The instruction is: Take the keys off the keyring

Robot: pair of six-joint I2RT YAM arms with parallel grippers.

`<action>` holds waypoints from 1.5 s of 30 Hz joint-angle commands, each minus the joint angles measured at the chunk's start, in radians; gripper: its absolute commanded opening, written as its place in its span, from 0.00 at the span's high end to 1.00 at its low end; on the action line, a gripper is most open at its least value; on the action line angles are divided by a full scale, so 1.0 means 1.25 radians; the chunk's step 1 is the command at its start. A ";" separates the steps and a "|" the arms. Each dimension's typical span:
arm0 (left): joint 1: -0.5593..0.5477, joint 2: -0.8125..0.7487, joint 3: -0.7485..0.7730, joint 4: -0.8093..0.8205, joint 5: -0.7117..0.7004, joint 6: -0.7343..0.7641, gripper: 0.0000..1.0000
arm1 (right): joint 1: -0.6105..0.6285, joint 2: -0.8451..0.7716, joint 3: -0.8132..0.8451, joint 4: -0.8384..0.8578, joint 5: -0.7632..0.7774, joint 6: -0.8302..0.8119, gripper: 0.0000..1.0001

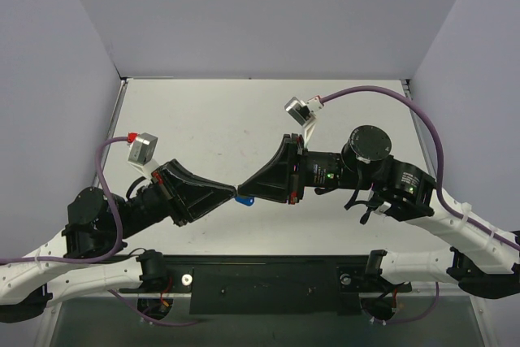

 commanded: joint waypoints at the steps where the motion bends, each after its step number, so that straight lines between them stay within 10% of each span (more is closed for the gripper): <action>1: 0.000 0.002 0.036 0.004 0.011 0.016 0.82 | 0.010 0.010 0.001 0.028 -0.013 -0.003 1.00; 45: 0.000 -0.021 0.036 -0.042 -0.043 0.029 0.64 | 0.009 -0.022 -0.025 0.011 -0.001 -0.012 1.00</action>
